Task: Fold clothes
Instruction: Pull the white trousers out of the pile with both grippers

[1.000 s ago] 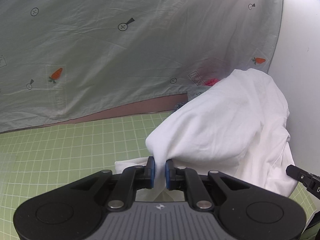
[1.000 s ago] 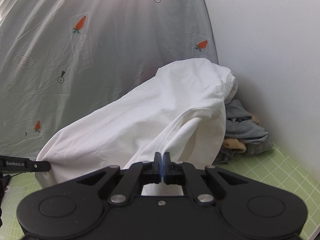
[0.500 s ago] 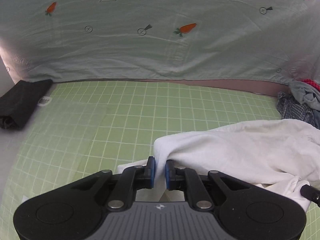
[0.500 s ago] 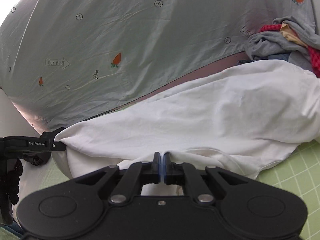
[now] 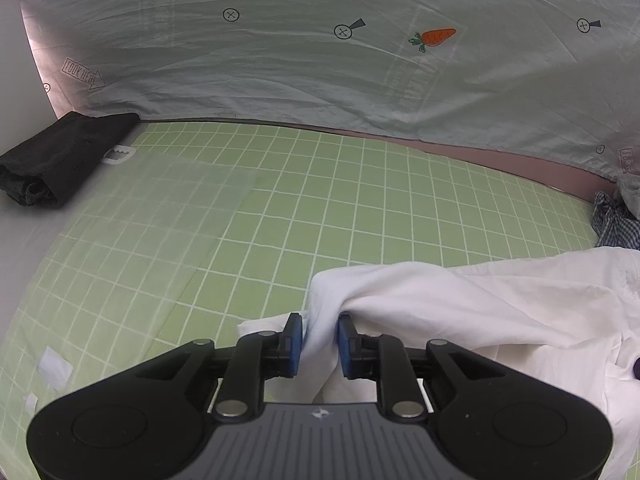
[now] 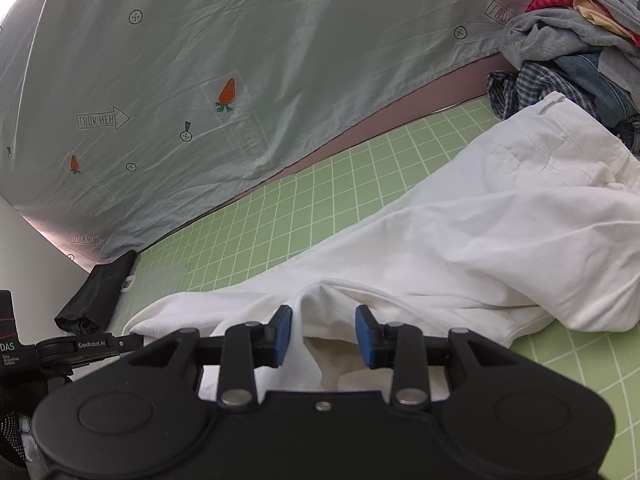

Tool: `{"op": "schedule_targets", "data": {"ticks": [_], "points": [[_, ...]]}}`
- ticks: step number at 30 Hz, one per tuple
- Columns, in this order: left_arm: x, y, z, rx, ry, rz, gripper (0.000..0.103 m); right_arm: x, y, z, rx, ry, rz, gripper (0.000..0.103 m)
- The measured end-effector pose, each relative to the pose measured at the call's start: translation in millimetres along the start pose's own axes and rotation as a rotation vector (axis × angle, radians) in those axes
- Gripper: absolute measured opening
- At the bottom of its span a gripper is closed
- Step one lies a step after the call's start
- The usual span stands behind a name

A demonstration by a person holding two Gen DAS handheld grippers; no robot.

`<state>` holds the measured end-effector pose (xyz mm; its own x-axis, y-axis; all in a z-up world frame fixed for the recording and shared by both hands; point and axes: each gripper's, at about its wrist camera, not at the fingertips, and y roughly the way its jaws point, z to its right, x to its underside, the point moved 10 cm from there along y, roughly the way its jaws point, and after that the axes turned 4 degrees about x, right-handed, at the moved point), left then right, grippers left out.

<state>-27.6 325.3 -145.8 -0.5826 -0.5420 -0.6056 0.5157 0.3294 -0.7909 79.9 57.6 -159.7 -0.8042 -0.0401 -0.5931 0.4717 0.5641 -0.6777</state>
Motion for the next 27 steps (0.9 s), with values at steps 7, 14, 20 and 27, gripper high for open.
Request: {"op": "schedule_targets", "data": {"ticks": [7, 14, 20, 27], "points": [[14, -19, 1, -0.047, -0.067, 0.003, 0.031, 2, 5, 9, -0.043, 0.041, -0.057, 0.039], [47, -22, 9, -0.021, -0.145, -0.061, 0.032, 5, 5, 15, -0.085, 0.087, -0.09, 0.039], [61, -23, 17, 0.003, -0.164, -0.088, 0.04, 10, 2, 18, -0.104, 0.136, -0.101, 0.04], [60, -21, 17, 0.066, -0.267, -0.081, 0.067, 13, -9, 34, -0.148, 0.294, -0.086, 0.043]]}}
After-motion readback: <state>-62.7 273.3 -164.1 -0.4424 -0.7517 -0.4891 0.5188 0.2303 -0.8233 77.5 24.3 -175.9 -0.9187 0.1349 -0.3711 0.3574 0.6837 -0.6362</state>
